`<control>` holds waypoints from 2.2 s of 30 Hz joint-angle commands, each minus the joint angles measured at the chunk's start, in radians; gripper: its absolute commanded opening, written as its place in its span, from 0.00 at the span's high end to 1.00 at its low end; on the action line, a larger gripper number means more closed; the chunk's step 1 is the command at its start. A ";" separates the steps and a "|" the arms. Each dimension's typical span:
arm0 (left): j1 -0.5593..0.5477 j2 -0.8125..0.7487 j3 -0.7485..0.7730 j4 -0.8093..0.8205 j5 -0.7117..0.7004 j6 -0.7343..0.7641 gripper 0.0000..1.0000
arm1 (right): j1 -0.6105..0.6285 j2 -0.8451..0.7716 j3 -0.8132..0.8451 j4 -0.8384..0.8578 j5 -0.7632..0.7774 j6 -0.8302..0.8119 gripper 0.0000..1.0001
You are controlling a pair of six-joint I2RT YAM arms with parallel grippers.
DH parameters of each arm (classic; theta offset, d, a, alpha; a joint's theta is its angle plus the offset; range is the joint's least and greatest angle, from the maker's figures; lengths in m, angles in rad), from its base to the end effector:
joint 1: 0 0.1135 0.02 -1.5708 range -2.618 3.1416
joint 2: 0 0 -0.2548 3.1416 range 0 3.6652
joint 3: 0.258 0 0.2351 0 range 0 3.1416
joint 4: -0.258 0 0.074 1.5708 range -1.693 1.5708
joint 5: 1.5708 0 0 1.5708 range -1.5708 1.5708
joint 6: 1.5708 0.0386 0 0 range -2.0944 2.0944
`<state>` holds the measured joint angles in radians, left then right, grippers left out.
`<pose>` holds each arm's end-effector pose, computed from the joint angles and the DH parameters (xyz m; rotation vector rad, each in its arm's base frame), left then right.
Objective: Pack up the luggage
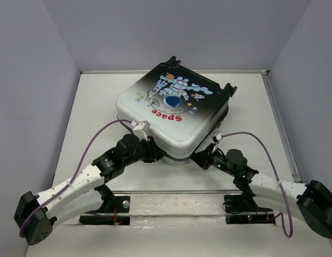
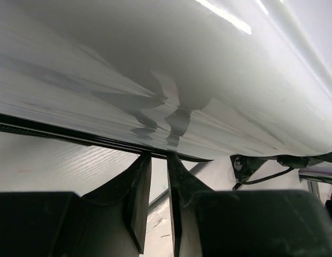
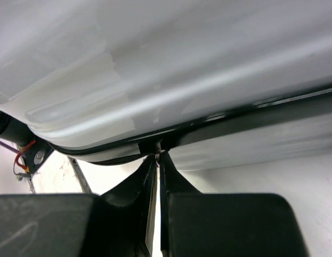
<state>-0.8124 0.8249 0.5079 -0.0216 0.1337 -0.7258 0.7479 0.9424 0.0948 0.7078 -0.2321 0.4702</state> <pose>0.1253 -0.1398 0.2495 0.1888 2.0767 -1.1259 0.1231 0.1263 0.1734 -0.4358 1.7823 1.0822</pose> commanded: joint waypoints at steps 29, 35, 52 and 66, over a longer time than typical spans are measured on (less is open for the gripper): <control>-0.027 0.077 0.378 -0.028 -0.334 0.083 0.56 | 0.735 0.413 0.513 -0.059 0.903 0.194 0.92; 0.293 0.124 0.561 -0.087 -0.257 0.180 0.19 | 0.735 0.150 0.462 -0.595 0.997 0.389 0.55; 0.742 0.810 0.932 -0.032 0.165 0.197 0.04 | -0.339 -0.091 0.827 -1.113 0.618 0.028 0.40; 0.543 0.742 0.490 0.385 0.402 0.019 0.01 | -0.568 0.363 0.893 -0.722 -0.238 0.114 0.04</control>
<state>-0.1032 1.6905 1.1709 0.2531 0.3779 -0.6548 0.1707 1.1797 0.9493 -0.1818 -0.0940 0.5381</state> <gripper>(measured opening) 0.985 0.983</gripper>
